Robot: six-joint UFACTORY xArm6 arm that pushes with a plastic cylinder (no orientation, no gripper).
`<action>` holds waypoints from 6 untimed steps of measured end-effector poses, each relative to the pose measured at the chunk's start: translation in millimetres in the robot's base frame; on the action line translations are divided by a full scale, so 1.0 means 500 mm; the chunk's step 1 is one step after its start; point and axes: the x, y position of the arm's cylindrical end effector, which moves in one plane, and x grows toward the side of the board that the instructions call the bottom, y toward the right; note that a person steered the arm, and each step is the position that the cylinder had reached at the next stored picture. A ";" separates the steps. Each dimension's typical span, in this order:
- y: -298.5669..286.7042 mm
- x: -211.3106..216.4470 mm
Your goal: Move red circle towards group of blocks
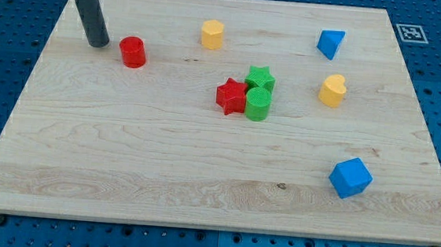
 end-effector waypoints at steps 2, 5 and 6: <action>0.040 0.015; 0.140 0.084; 0.179 0.112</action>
